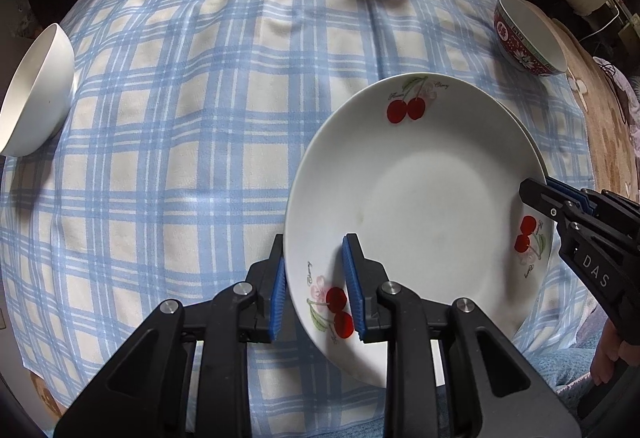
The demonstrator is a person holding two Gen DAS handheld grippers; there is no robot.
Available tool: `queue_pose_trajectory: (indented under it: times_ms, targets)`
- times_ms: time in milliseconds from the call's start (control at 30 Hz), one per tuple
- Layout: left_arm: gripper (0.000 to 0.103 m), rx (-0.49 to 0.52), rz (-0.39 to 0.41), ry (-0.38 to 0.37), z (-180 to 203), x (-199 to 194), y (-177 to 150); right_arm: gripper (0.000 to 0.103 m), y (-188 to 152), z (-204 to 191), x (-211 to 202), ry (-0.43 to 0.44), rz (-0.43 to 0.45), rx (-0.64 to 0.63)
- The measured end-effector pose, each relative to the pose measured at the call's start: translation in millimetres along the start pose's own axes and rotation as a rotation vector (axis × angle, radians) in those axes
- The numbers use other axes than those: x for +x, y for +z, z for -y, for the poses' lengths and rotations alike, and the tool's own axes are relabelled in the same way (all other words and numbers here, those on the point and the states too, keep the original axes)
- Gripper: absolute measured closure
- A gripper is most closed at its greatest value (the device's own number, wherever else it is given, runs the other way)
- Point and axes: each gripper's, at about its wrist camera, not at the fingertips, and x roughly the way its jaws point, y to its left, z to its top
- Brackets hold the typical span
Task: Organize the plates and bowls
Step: 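Lower the plate onto the stacked cherry plates with the left tool while the right tool guides it, then open the left tool off the plate stack while the right tool opens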
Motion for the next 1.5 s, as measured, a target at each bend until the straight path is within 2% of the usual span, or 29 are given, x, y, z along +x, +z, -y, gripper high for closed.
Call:
queue_pose_trajectory:
  times_ms: [333, 633, 933, 1267, 1333, 1400, 1500]
  targets:
    - [0.077, 0.033, 0.010, -0.002, -3.1, -1.7, 5.0, 0.088, 0.6, 2.0, -0.2, 0.006, 0.005, 0.011]
    - [0.078, 0.059, 0.017, 0.005, 4.6, -4.2, -8.7, 0.088, 0.5, 2.6, -4.1, 0.004, 0.027, 0.027]
    - [0.078, 0.030, 0.032, -0.002, -0.7, -9.1, -12.7, 0.088, 0.1, 6.1, -4.1, 0.024, 0.029, 0.054]
    - [0.076, 0.002, 0.067, 0.004, -10.5, -24.6, -24.3, 0.088, -3.5, 6.6, -9.8, -0.006, 0.029, 0.073]
    - [0.076, -0.002, 0.066, -0.001, -12.6, -27.2, -26.9, 0.079, -6.2, 5.2, -14.0, -0.012, 0.038, 0.073]
    - [0.075, -0.004, 0.068, -0.008, -13.7, -29.9, -29.0, 0.077, -7.6, 2.9, -20.5, 0.001, 0.059, 0.065]
    - [0.076, -0.001, 0.088, 0.040, -11.6, -33.7, -31.8, 0.076, -9.0, 0.7, -30.0, 0.049, 0.085, 0.069]
